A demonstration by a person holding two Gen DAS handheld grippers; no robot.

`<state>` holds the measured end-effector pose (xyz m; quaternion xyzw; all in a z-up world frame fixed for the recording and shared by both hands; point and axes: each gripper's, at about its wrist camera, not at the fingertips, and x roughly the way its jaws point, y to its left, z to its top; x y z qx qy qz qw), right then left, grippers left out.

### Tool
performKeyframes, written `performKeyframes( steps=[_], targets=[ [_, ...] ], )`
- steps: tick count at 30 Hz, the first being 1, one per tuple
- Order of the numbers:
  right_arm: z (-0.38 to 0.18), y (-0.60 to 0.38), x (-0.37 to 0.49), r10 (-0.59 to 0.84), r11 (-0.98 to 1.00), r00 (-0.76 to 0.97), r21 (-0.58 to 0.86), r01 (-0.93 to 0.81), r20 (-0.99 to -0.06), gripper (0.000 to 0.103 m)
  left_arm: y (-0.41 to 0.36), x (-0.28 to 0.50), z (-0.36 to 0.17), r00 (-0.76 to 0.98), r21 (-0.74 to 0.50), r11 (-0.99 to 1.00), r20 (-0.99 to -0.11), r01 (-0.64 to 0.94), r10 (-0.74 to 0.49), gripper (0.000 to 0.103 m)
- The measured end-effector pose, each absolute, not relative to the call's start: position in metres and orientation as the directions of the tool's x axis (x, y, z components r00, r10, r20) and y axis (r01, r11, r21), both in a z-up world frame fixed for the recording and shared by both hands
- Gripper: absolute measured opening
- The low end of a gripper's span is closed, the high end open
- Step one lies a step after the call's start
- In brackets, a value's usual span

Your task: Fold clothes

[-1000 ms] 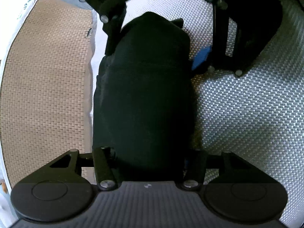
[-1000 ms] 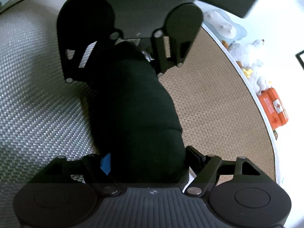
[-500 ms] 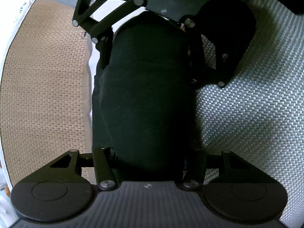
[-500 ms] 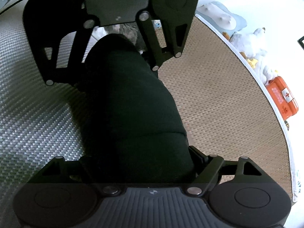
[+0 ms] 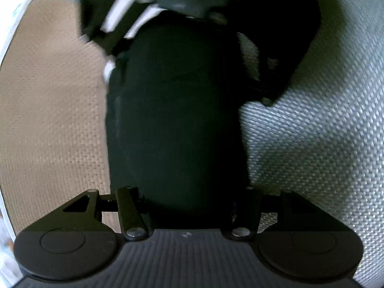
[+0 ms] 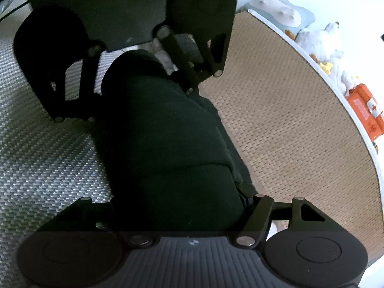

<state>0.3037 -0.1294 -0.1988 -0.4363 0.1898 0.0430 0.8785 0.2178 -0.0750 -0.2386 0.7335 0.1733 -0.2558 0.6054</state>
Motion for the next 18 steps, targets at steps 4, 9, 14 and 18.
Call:
performKeyframes(
  steps=[4,9,14,18],
  targets=[
    [-0.197,-0.130,0.304,-0.086,0.635,0.919,-0.732,-0.247,-0.385,0.069,-0.073,0.215,-0.235,0.805,0.798,-0.190,-0.591,0.573,-0.054,0.060],
    [-0.200,-0.131,0.297,-0.086,0.653,0.913,-0.715,-0.251,-0.398,0.069,-0.070,0.224,-0.237,0.811,0.792,-0.244,-0.583,0.559,-0.036,0.060],
    [-0.203,-0.131,0.289,-0.085,0.674,0.910,-0.696,-0.248,-0.406,0.069,-0.069,0.226,-0.233,0.804,0.779,-0.262,-0.594,0.569,-0.021,0.060],
    [-0.205,-0.132,0.285,-0.089,0.689,0.908,-0.684,-0.240,-0.409,0.069,-0.068,0.229,-0.230,0.799,0.771,-0.270,-0.601,0.577,-0.007,0.060]
  ],
)
